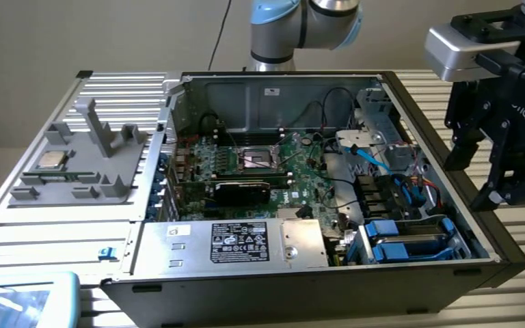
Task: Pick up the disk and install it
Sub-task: 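Insert the first disk wire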
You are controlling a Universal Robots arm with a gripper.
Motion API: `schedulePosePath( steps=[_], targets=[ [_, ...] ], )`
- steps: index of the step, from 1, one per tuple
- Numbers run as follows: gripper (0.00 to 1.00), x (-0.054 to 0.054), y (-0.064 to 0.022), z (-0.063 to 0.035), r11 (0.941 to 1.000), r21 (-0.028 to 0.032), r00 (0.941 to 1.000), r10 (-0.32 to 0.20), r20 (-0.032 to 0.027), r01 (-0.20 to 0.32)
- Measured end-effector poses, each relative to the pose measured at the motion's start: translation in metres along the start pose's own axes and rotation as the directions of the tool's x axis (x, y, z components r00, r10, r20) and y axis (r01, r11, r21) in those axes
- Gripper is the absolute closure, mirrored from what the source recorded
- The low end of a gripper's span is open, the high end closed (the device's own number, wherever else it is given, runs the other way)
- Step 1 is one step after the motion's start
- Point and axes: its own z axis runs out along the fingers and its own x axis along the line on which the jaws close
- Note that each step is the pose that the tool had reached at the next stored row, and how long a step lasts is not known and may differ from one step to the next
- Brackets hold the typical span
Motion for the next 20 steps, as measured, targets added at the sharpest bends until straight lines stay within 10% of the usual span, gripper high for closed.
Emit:
schedulePosePath(
  steps=[7, 20],
  targets=[
    [0.40, -0.006, -0.0030, 0.0099, 1.0000, -0.0006, 0.9995, 0.004, 0.0307, -0.004],
    [0.40, -0.023, -0.0014, 0.0230, 1.0000, -0.0016, 0.9995, 0.009, 0.0313, -0.009]
  ],
)
